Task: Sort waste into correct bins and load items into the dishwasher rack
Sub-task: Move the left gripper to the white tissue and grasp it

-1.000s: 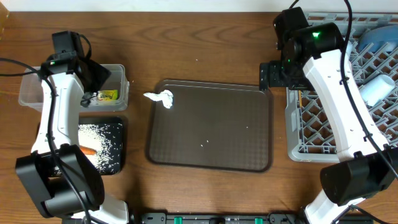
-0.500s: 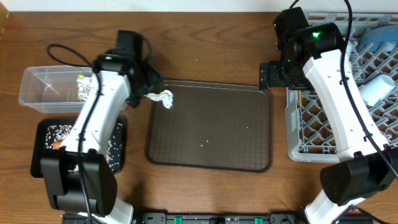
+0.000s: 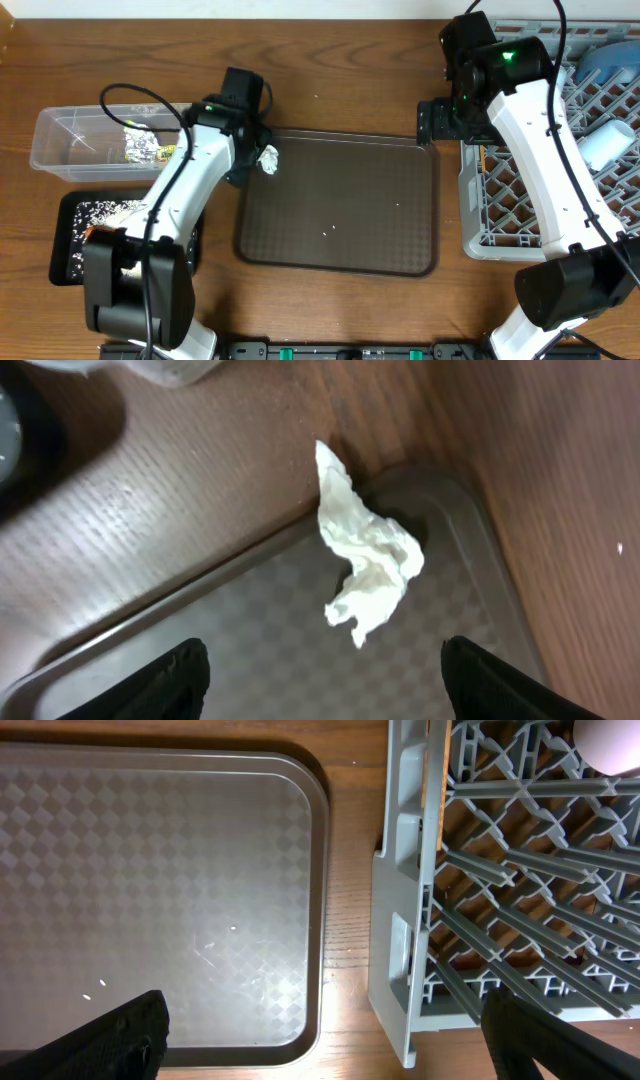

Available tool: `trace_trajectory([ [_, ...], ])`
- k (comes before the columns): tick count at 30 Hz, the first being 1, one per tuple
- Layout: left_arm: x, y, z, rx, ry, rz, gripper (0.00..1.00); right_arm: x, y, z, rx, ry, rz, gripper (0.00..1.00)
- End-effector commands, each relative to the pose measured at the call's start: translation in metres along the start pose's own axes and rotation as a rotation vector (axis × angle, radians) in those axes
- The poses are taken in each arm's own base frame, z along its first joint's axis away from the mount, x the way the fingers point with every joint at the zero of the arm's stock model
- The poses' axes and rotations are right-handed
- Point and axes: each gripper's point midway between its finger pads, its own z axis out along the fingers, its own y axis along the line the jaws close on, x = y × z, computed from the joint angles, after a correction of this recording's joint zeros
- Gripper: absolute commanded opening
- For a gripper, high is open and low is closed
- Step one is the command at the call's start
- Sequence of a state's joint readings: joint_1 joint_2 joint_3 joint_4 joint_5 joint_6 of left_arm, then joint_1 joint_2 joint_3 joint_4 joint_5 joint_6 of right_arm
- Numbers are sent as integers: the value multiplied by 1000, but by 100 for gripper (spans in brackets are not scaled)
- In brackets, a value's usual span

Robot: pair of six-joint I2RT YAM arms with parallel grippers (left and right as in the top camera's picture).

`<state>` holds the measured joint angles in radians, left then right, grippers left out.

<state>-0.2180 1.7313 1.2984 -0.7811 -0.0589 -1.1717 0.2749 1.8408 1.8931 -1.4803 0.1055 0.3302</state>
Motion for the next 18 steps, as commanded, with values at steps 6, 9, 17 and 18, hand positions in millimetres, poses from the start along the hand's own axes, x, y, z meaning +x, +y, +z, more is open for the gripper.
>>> trace_trajectory([
  [6,21,-15,39,46,83,-36,77,0,-1,-4,2,-13,13,99],
  [9,26,-18,50,46,99,-30,78,0,-1,-4,2,-13,13,99],
  [17,43,-24,71,44,135,-5,77,0,-1,-4,2,-13,13,99],
  [18,44,-25,72,45,135,-2,77,0,-1,-4,2,-13,13,99],
])
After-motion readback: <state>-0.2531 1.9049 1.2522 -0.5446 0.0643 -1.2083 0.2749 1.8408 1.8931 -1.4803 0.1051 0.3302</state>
